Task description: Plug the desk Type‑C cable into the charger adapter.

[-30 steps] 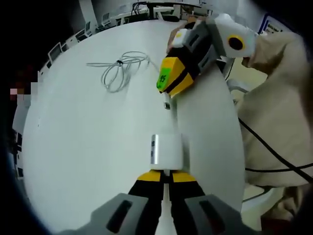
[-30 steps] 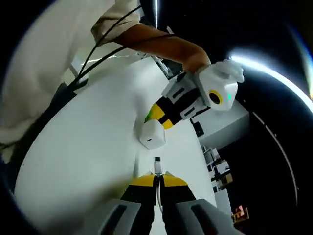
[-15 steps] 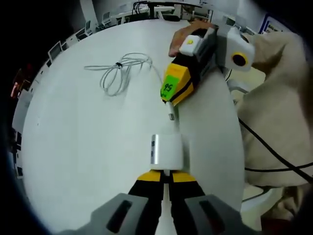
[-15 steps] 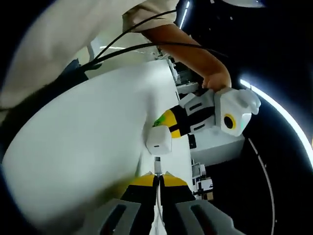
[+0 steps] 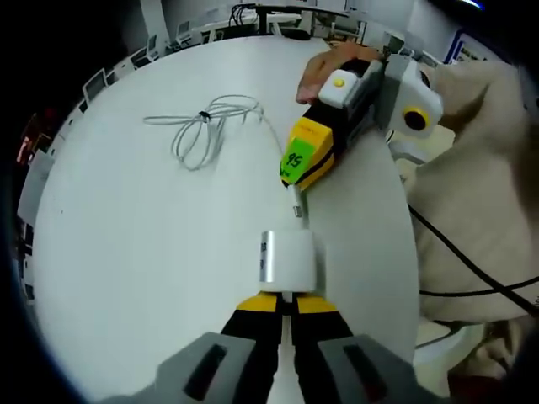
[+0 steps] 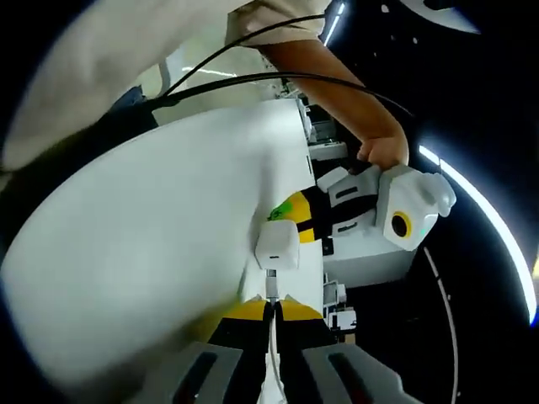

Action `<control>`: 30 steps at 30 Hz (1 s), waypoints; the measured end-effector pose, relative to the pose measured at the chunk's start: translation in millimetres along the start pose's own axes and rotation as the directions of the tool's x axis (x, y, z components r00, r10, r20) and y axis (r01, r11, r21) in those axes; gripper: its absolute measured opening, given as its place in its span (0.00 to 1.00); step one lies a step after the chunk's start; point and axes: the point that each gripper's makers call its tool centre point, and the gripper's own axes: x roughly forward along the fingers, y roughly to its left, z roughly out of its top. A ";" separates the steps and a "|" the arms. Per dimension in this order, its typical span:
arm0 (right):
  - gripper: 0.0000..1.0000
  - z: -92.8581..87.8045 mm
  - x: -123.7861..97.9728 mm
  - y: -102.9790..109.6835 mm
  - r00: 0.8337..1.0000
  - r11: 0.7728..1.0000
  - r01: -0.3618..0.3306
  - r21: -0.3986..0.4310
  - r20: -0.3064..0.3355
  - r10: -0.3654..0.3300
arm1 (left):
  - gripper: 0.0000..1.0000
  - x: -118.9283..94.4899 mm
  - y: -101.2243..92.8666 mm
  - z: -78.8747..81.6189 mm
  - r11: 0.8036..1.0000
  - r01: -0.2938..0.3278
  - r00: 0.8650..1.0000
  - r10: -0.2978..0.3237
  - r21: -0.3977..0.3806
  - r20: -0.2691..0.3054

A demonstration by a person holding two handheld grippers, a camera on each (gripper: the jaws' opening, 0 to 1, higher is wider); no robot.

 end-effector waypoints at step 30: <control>0.05 7.0 8.1 -9.6 0.997 0.987 0.063 -0.147 -0.039 -0.070 | 0.05 0.1 -2.8 0.9 0.999 0.049 0.998 -0.049 -0.013 0.033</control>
